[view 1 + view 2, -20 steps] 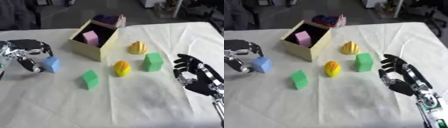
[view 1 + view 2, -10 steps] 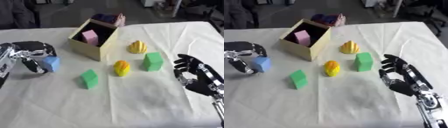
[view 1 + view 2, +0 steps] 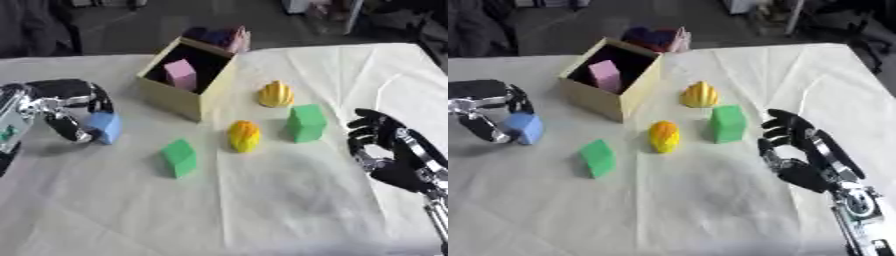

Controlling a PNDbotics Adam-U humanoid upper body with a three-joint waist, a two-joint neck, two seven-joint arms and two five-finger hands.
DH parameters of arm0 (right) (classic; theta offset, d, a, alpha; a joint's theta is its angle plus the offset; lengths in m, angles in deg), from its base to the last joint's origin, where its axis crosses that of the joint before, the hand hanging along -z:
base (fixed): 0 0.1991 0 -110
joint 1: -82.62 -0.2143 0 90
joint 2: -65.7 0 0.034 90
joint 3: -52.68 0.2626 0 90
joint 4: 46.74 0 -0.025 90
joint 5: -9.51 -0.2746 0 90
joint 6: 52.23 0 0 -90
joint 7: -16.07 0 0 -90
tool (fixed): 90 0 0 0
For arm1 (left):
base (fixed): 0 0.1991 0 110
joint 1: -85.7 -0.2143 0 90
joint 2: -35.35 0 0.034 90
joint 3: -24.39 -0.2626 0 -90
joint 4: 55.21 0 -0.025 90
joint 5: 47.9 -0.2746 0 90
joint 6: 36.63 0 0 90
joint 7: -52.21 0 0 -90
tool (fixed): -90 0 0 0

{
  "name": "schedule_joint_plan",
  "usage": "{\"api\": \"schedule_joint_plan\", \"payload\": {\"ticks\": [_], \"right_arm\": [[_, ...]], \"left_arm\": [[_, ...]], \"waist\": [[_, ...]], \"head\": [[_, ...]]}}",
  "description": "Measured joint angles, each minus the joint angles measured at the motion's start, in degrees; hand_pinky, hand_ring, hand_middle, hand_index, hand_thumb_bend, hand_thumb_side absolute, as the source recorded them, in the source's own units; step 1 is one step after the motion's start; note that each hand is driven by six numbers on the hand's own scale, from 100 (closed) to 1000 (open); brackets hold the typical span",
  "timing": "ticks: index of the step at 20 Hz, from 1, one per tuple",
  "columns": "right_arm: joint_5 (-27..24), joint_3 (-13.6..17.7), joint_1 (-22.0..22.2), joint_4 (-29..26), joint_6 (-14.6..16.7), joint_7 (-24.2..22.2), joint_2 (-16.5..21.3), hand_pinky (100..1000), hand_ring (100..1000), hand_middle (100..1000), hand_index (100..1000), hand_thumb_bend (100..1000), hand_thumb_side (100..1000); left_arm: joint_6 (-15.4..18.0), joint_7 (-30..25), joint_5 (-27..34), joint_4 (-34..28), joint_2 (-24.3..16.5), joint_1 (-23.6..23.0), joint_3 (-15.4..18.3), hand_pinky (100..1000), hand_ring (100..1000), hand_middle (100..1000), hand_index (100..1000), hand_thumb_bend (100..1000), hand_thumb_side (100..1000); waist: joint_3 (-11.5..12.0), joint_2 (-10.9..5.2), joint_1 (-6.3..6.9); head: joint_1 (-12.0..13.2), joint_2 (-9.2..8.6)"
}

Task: Pick up objects on the table and place them in the box.

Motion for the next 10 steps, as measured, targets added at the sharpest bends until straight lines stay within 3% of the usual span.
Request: {"api": "schedule_joint_plan", "payload": {"ticks": [6,7,10], "right_arm": [[0.0,0.0,0.0,0.0,0.0,0.0,0.0,699,741,736,922,204,318],[0.0,0.0,0.0,0.0,0.0,0.0,0.0,699,741,736,922,201,321],[0.0,-0.7,-0.5,0.0,0.2,-0.6,0.0,699,741,736,923,200,321]], "left_arm": [[-2.2,-0.2,3.9,-4.6,-1.5,0.0,0.6,697,558,544,642,296,100],[-2.5,-0.3,4.2,-5.0,-1.6,0.0,0.6,712,578,568,667,344,100],[-4.1,0.6,3.8,-6.3,-1.5,2.1,2.4,714,582,572,671,362,100]], "waist": [[0.0,-0.01,0.02],[-0.1,-0.06,0.02],[-1.6,-0.07,0.05]], "head": [[-0.1,0.0],[-0.1,0.0],[0.5,-0.07]]}}
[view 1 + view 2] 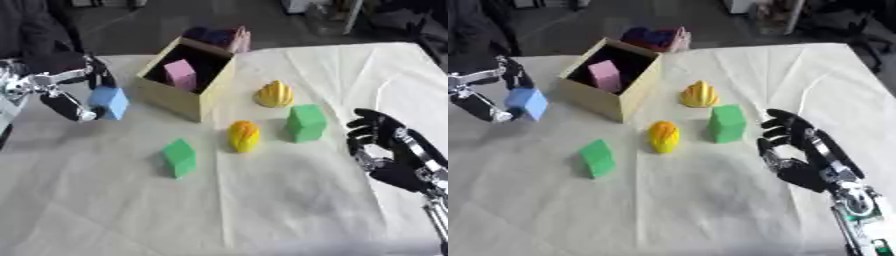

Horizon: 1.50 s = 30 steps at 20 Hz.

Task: Pick up objects on the table and place them in the box.

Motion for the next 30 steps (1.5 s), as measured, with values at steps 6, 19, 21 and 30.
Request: {"api": "schedule_joint_plan", "payload": {"ticks": [6,19,21,30], "right_arm": [[-0.5,-1.2,-3.1,0.0,0.3,-1.4,-0.4,698,741,736,923,200,321],[-1.0,-1.7,-5.0,-0.1,0.3,-2.1,-0.6,698,740,735,922,193,325],[-1.0,-1.7,-5.0,-0.1,0.2,-2.2,-0.6,698,740,736,922,193,325],[-1.1,-1.7,-4.9,-0.1,0.2,-2.2,-0.9,699,740,736,923,188,329]], "left_arm": [[-5.2,5.1,-4.7,3.2,3.5,9.4,3.7,715,586,578,677,395,100],[-9.2,14.8,-18.1,16.3,9.1,15.0,4.6,762,710,722,793,578,322],[-8.9,14.4,-20.0,17.5,9.7,15.0,4.7,775,737,750,815,656,396],[-6.9,15.5,-19.0,13.9,10.1,14.5,5.0,770,708,719,784,635,389]], "waist": [[-3.4,3.3,0.84],[-6.0,5.57,1.77],[-6.0,5.57,1.73],[-5.2,5.54,1.44]], "head": [[1.3,-2.94],[2.1,-6.0],[2.1,-6.03],[1.3,-6.02]]}}
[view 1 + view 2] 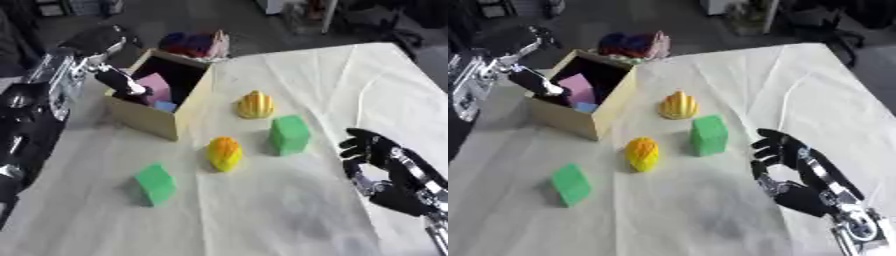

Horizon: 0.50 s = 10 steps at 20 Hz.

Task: Pick up objects on the table and place them in the box.

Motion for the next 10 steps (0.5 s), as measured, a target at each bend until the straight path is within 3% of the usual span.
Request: {"api": "schedule_joint_plan", "payload": {"ticks": [4,10], "right_arm": [[0.0,0.3,0.4,0.0,0.0,0.3,0.0,700,741,737,924,187,329],[0.3,1.0,0.6,0.0,0.1,1.0,0.2,700,741,737,924,186,331]], "left_arm": [[3.5,-0.7,3.7,-5.7,-2.8,-2.4,-3.5,776,717,724,786,579,333],[9.1,-4.2,9.2,-15.0,-10.1,-10.1,-12.2,780,739,744,789,514,251]], "waist": [[0.5,-0.31,0.32],[0.7,-0.54,1.09]], "head": [[-0.7,0.04],[-1.2,0.49]]}}
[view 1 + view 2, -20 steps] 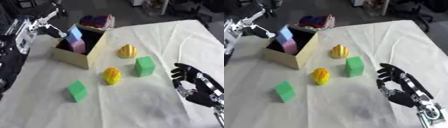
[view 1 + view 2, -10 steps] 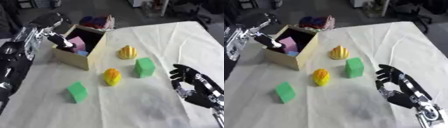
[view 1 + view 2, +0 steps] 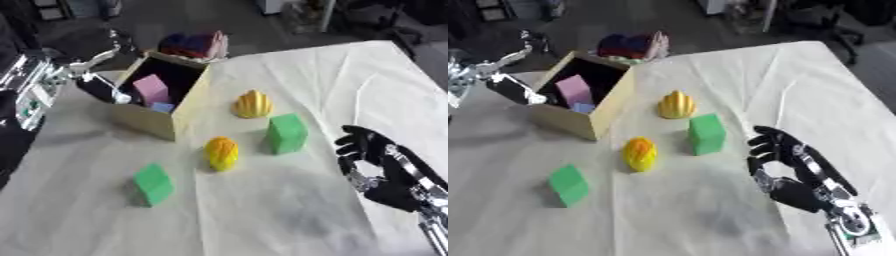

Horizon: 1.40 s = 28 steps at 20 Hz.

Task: Pick up objects on the table and place them in the box.

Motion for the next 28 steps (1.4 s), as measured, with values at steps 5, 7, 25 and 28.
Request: {"api": "schedule_joint_plan", "payload": {"ticks": [5,7,25,28], "right_arm": [[0.2,0.1,0.0,0.0,0.0,0.2,0.3,700,741,737,925,184,333],[0.2,0.1,0.2,0.0,0.0,0.3,0.3,700,741,737,925,184,333],[0.4,0.3,0.3,0.0,0.1,0.3,0.3,701,741,736,925,177,335],[0.4,0.3,0.3,0.0,0.1,0.2,0.3,701,741,736,925,176,336]], "left_arm": [[5.0,-4.8,5.0,-8.1,-4.5,-6.8,-8.2,787,757,760,797,483,197],[7.2,-6.9,7.2,-11.7,-5.6,-7.5,-10.4,792,763,764,797,480,186],[3.9,-21.2,20.3,-22.7,-7.8,-8.0,-14.4,796,766,766,801,457,131],[1.7,-23.4,21.0,-22.6,-7.7,-8.0,-13.8,801,774,778,812,470,134]], "waist": [[0.0,-0.02,0.0],[0.1,-0.11,-0.1],[0.1,-0.53,-0.07],[0.3,-0.53,-0.1]], "head": [[0.0,0.06],[-0.1,0.09],[-0.5,0.5],[-0.5,0.5]]}}
